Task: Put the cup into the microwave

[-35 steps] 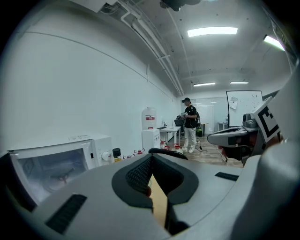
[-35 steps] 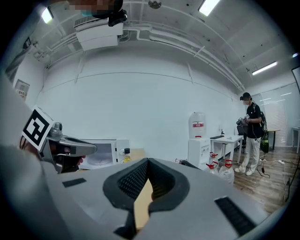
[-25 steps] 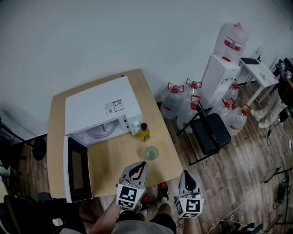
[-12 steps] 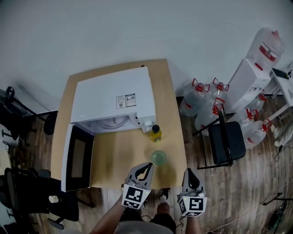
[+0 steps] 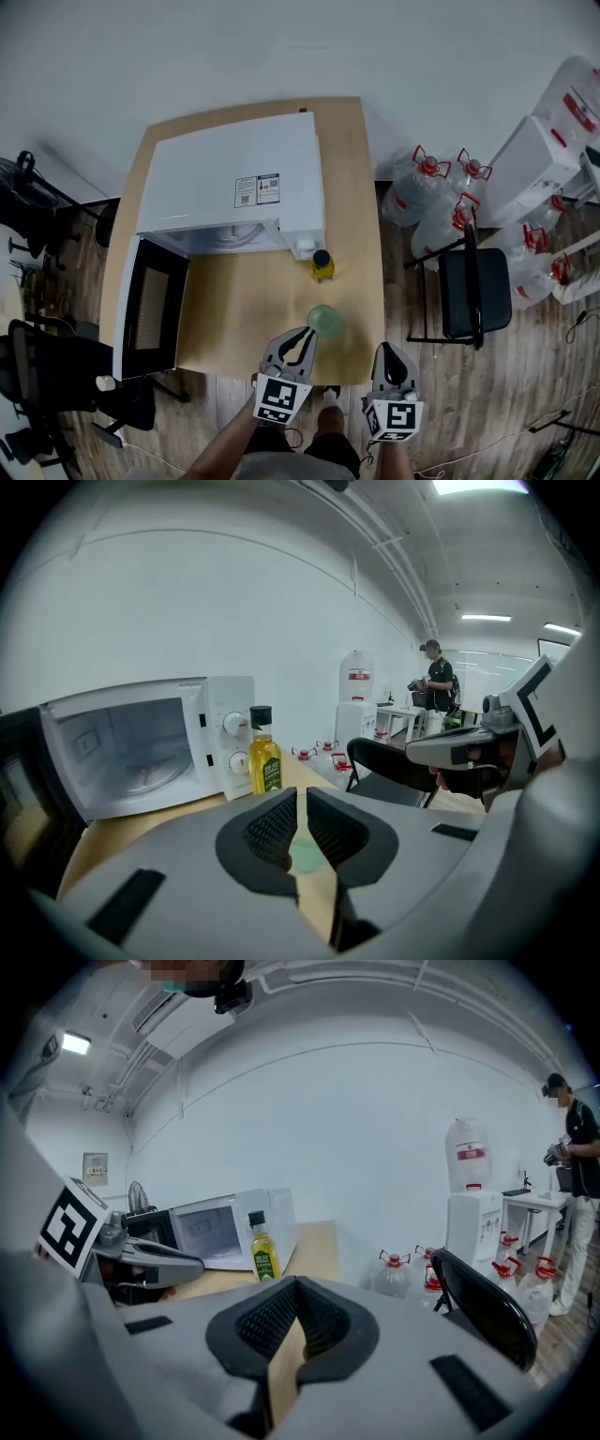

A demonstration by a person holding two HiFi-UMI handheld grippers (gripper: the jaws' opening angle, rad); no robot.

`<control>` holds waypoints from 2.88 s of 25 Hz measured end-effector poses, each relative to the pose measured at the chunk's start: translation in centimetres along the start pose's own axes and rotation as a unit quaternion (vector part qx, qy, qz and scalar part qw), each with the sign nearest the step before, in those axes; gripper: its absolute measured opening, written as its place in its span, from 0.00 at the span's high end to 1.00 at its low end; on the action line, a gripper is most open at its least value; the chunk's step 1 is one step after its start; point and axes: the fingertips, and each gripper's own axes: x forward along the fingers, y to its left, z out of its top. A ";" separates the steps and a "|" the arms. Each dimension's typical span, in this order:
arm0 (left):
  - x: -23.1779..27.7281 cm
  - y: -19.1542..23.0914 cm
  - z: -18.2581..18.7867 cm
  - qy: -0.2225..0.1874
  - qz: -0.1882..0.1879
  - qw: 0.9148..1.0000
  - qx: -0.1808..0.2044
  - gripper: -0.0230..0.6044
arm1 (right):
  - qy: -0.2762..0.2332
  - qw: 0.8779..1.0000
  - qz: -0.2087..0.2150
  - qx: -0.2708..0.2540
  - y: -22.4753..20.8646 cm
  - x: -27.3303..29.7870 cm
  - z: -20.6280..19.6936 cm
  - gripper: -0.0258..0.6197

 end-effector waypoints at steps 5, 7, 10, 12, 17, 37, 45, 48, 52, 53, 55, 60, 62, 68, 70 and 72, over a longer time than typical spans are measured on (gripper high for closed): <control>0.9 0.0 -0.5 0.006 0.004 1.000 -0.002 0.76 | 0.015 1.000 0.013 0.009 -0.4 1.2 -1.0 0.93; 1.3 -0.2 -0.7 0.008 -0.003 1.000 -0.006 0.70 | 0.020 1.000 0.020 0.007 -0.2 1.8 -1.4 0.93; 1.9 -0.7 -1.1 0.012 -0.016 1.000 -0.011 0.56 | 0.026 0.999 0.031 0.003 0.0 2.4 -1.9 0.93; 2.3 -1.0 -1.4 0.016 -0.019 1.000 -0.010 0.49 | 0.032 0.999 0.035 0.005 -0.2 2.7 -2.2 0.93; 3.5 -1.3 -2.4 0.031 -0.016 0.999 -0.004 0.41 | 0.042 0.998 0.042 0.006 -0.9 3.6 -2.9 0.93; 6.9 -0.7 -3.7 0.047 0.014 0.999 -0.006 0.38 | 0.072 0.995 0.062 0.017 -2.9 6.3 -5.0 0.93; 7.1 -0.6 -3.5 0.041 0.005 0.999 0.002 0.38 | 0.074 0.995 0.063 0.021 -2.9 6.7 -5.0 0.93; 7.1 -0.4 -3.5 0.040 0.009 0.999 0.001 0.38 | 0.073 0.995 0.063 0.022 -2.7 6.8 -5.0 0.93; 7.2 -0.1 -3.3 0.040 0.013 0.999 0.007 0.38 | 0.070 0.995 0.063 0.020 -2.5 7.0 -4.6 0.93; 7.2 0.1 -3.2 0.039 0.015 0.999 0.007 0.38 | 0.069 0.995 0.064 0.019 -2.4 7.0 -4.4 0.93; 7.0 0.5 -3.0 0.036 0.020 0.999 0.004 0.38 | 0.066 0.996 0.065 0.018 -2.2 7.0 -4.1 0.93; 6.2 1.4 -1.8 0.025 0.031 0.999 -0.002 0.38 | 0.053 0.996 0.071 0.007 -1.6 7.0 -2.5 0.93; 5.6 1.8 -1.3 0.019 0.037 0.999 -0.003 0.38 | 0.047 0.996 0.077 0.000 -1.3 7.0 -1.8 0.93; 3.4 3.1 1.3 -0.006 0.064 0.998 -0.007 0.38 | 0.023 0.995 0.096 -0.024 0.1 6.7 1.2 0.93; 2.5 3.5 2.2 -0.015 0.074 0.997 -0.008 0.38 | 0.012 0.994 0.105 -0.032 0.7 6.7 2.4 0.93; 1.7 4.1 3.0 -0.023 0.086 0.996 -0.010 0.38 | 0.001 0.993 0.114 -0.040 1.3 6.7 3.5 0.93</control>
